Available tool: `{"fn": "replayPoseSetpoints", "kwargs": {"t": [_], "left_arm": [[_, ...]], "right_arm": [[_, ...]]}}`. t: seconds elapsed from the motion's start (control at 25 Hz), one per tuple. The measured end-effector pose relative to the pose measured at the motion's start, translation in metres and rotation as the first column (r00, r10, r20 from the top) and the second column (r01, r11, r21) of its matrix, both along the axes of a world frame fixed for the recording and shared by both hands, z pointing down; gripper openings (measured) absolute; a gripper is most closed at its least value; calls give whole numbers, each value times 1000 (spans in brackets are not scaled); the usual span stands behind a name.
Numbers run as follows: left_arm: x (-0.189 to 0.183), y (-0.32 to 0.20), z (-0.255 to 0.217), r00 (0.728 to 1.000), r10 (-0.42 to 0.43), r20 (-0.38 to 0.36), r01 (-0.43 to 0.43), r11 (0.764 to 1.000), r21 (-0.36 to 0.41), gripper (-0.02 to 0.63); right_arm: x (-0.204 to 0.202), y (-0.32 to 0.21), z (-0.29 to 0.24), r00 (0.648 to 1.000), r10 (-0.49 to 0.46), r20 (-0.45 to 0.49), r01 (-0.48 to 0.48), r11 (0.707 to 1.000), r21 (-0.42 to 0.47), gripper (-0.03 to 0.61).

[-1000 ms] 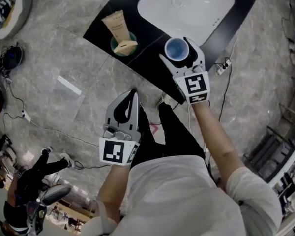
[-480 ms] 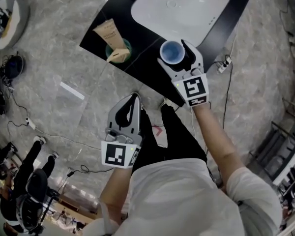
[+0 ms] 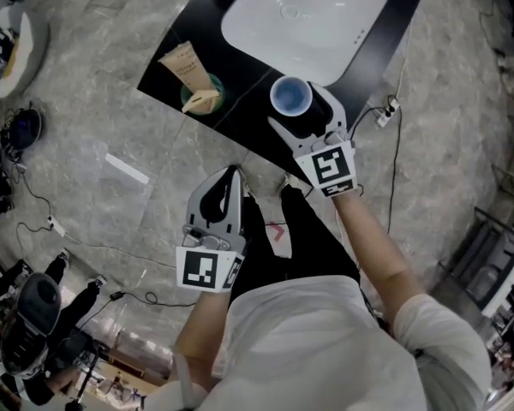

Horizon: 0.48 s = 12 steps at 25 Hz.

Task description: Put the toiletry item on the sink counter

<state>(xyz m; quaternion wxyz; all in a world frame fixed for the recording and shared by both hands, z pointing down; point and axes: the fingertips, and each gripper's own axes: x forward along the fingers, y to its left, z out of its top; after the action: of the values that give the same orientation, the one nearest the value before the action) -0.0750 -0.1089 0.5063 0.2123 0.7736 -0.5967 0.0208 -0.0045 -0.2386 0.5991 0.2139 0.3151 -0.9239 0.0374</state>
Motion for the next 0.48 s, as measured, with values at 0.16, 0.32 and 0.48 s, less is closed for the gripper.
{"fn": "replayPoseSetpoints", "kwargs": {"t": [0.16, 0.32, 0.48], "left_arm": [[-1, -3, -13, 1000, 8, 12, -8, 999, 35, 2], [-1, -5, -26, 1000, 16, 12, -17, 998, 65, 2], [-4, -3, -42, 1000, 15, 14, -17, 996, 89, 2]], "right_arm": [[8, 5, 0, 1000, 10, -23, -10, 1000, -9, 387], [17, 3, -11, 998, 58, -18, -58, 998, -4, 387], [24, 6, -34, 996, 90, 0, -90, 996, 3, 385]]}}
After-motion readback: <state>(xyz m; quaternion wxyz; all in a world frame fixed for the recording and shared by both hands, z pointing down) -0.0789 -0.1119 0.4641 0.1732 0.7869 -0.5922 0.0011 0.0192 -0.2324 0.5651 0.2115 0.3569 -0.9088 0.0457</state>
